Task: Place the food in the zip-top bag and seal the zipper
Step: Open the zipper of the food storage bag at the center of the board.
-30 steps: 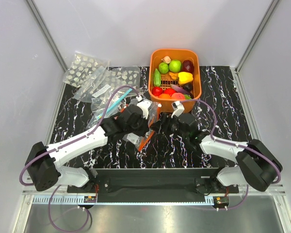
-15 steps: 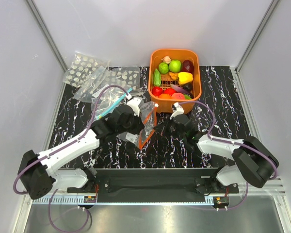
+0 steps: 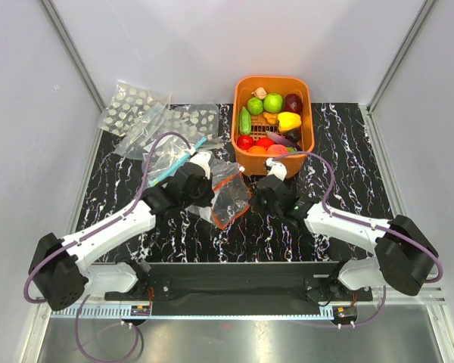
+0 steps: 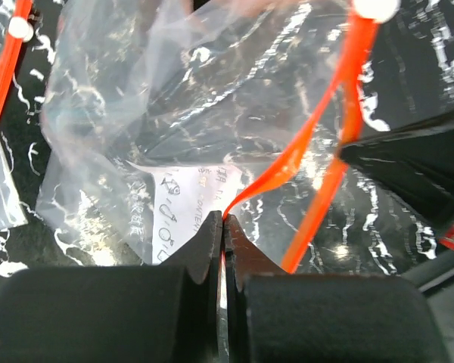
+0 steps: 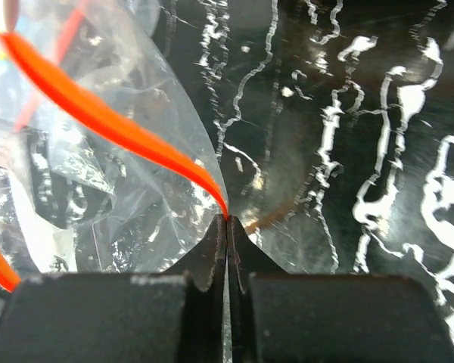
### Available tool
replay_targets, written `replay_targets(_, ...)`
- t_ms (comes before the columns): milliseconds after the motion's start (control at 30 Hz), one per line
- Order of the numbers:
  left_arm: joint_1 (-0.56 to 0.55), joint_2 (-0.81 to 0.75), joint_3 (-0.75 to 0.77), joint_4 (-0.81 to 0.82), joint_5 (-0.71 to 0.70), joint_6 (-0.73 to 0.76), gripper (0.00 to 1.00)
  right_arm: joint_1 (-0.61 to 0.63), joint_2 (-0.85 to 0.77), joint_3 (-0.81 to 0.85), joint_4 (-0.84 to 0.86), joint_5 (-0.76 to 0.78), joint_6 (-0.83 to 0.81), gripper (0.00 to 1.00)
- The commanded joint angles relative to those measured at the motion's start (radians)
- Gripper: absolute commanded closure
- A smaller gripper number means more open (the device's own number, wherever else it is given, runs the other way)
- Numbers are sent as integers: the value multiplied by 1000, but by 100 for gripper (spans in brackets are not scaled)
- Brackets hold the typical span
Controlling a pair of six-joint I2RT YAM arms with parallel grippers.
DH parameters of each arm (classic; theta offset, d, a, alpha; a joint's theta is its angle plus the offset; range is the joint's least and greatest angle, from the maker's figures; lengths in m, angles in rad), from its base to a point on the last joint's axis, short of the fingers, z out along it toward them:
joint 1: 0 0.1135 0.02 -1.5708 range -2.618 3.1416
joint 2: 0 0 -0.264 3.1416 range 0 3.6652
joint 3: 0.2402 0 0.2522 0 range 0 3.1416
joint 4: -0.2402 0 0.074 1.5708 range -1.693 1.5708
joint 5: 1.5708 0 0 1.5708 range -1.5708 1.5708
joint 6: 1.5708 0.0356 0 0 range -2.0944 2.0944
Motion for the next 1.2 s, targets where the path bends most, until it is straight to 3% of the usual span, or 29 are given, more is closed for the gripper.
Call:
replay_targets(0, 3, 14, -5, 25, -54, -7, 100, 18, -1, 36, -115, 115, -20, 100)
replay_targets(300, -8, 17, 170, -243, -212, 10, 100, 18, -5, 8, -121, 125, -55, 99)
replay_targets(533, -76, 29, 314, -392, -306, 6, 100, 19, 8, 14, 47, -80, -127, 94)
replay_targets(667, -120, 64, 426, -564, -479, -14, 100, 19, 101, 96, 147, -199, -136, 94)
replay_targets(833, -135, 80, 392, -545, -496, -16, 100, 18, 178, 175, 138, -222, -130, 81)
replay_targets(867, -134, 84, 375, -526, -487, -17, 100, 18, 180, 174, 146, -224, -130, 71)
replay_targets(933, -131, 97, 328, -459, -466, -18, 100, 19, 172, 166, 146, -221, -133, 64)
replay_targets(1000, -116, 110, 303, -396, -397, -11, 100, 18, 149, 153, 132, -214, -136, 51)
replay_targets(1167, -88, 156, 265, -336, -357, -14, 100, 18, 74, 137, 71, -171, -155, 46)
